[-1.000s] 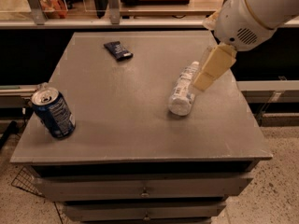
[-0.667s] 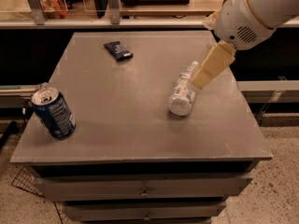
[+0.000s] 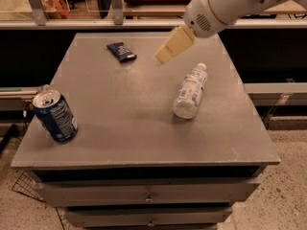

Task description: Move rxbar blueberry near blue plastic bottle

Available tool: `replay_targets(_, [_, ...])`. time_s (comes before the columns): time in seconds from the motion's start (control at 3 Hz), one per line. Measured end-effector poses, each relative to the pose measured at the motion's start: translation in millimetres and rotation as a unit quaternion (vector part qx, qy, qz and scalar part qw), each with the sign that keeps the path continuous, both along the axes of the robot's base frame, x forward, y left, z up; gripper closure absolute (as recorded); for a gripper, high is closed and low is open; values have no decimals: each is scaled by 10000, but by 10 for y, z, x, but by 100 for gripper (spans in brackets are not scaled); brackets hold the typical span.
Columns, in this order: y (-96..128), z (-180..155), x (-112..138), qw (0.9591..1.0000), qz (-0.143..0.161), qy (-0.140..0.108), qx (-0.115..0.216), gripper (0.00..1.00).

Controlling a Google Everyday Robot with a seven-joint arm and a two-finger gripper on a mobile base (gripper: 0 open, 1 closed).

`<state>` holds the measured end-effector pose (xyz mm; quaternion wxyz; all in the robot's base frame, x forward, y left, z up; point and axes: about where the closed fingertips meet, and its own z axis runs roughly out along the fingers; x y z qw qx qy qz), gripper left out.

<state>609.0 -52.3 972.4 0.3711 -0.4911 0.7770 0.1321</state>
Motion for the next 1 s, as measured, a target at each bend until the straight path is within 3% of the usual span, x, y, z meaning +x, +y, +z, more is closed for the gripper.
replay_targets(0.33, [286, -58, 487, 9984, -453, 115, 310, 0])
replay_targets(1.0, [986, -479, 1201, 9918, -1000, 458, 648, 0])
